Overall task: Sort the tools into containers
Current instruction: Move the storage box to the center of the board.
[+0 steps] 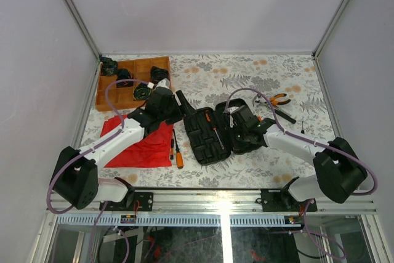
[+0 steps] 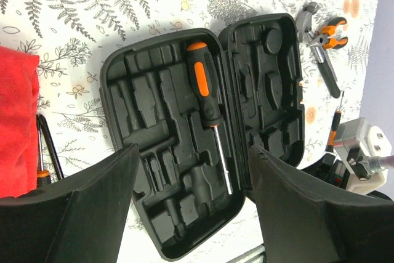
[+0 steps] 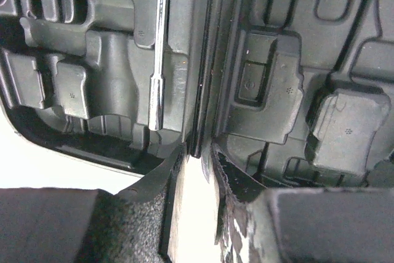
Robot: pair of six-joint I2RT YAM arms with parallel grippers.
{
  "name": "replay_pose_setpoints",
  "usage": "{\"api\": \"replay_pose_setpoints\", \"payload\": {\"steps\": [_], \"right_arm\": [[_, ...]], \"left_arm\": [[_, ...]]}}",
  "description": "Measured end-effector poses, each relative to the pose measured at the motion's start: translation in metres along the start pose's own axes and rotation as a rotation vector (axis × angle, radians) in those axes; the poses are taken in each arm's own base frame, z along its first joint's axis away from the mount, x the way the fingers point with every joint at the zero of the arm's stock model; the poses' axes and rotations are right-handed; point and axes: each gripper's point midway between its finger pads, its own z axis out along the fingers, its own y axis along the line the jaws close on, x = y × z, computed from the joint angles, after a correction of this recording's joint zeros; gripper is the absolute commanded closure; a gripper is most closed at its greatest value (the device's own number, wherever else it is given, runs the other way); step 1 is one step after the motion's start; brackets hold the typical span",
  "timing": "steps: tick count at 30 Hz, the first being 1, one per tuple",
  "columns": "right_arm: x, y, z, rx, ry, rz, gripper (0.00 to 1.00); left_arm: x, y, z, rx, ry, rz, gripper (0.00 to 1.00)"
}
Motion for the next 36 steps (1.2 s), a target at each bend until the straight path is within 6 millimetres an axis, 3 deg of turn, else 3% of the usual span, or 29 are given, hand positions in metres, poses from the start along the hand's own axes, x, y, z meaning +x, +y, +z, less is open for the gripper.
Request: {"api": "replay_pose_setpoints", "payload": {"steps": [4,8,14,20,27,36], "right_arm": [[0.006,-0.004,-0.005,0.027,0.013,0.004,0.7],[0.009,-0.007,-0.012,0.044,0.008,0.01,0.63],[-0.013,0.002,-0.039,0.01,-0.14,0.027,0.61],[-0.031,0.001,-0.049,0.019,-0.258,0.058,0.63],[-0.024,-0.01,-0.04,0.061,-0.264,0.097,0.68],[-0.025,-0.01,-0.036,0.056,-0.282,0.115,0.73]], "left_arm": [[0.01,-0.005,0.003,-0.025,0.039,0.013,0.32],[0.022,-0.026,0.012,-0.028,0.087,0.036,0.32],[0.029,-0.047,0.029,-0.04,0.121,0.038,0.35],[0.04,-0.033,0.055,-0.11,0.155,-0.001,0.42],[0.065,-0.016,0.091,-0.189,0.217,-0.022,0.51],[0.063,-0.025,0.111,-0.203,0.205,-0.038,0.65]]}}
